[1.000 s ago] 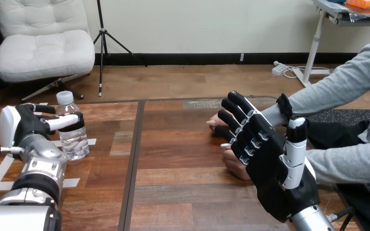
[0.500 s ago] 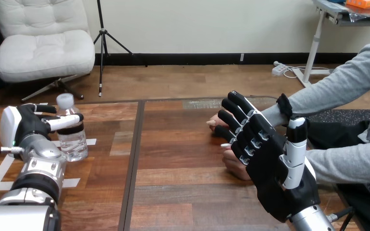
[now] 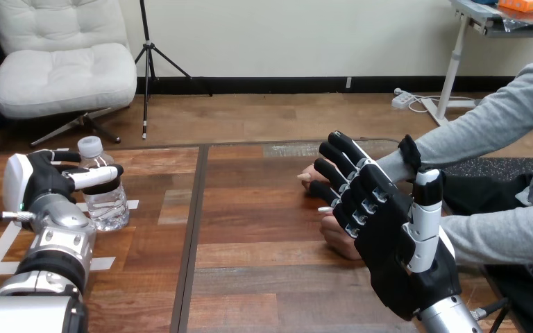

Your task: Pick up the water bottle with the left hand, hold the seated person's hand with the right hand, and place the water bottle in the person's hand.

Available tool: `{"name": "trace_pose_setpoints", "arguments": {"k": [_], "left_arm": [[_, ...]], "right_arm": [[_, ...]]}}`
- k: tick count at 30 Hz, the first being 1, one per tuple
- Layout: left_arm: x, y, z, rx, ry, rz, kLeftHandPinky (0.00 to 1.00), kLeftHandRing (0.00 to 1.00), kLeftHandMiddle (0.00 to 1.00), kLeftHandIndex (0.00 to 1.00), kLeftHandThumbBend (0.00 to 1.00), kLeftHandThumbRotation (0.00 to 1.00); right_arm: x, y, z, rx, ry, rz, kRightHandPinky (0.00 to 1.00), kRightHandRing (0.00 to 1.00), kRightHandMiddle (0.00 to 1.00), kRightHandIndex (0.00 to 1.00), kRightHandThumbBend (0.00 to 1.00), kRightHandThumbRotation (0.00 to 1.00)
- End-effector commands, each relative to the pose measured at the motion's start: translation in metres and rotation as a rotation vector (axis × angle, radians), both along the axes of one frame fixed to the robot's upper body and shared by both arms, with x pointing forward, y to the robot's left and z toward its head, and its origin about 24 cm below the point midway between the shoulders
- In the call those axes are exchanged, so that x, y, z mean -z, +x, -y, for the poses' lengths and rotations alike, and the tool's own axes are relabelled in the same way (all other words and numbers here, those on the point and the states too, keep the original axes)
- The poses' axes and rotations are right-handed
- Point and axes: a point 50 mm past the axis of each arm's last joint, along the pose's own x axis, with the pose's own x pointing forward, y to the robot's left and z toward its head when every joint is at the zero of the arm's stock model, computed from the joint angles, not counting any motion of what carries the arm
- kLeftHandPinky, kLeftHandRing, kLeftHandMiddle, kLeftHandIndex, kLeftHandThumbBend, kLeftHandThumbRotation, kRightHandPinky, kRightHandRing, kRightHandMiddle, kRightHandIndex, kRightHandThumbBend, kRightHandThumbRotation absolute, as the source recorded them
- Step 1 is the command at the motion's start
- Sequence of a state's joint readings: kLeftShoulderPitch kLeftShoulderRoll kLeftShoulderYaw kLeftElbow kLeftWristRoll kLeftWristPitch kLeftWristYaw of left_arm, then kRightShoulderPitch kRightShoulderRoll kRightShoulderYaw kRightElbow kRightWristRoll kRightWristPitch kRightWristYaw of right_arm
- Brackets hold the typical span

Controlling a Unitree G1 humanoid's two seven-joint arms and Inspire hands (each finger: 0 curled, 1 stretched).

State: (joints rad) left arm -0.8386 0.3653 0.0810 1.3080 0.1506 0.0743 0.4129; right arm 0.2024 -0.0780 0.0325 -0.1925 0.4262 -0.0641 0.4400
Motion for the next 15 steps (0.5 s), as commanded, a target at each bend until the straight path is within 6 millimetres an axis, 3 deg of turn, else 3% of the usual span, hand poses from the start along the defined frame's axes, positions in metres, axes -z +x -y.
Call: {"name": "trace_pose_setpoints", "arguments": {"k": [1,15], "left_arm": [[-0.0302,0.0179,0.0053,0.031,0.016,0.079,0.49,0.59,0.64,0.62,0.9,0.0],[-0.0308,0.0193,0.0068,0.054,0.011,0.062,0.47,0.58,0.64,0.68,0.91,0.0]], "right_arm": [[-0.0202,0.0054,-0.001,0.005,0.011,0.102,0.95,0.97,0.96,0.93,0.92,1.0],[-0.0197,0.0054,-0.0009,0.001,0.015,0.101,0.94,0.98,0.97,0.94,0.92,1.0]]}}
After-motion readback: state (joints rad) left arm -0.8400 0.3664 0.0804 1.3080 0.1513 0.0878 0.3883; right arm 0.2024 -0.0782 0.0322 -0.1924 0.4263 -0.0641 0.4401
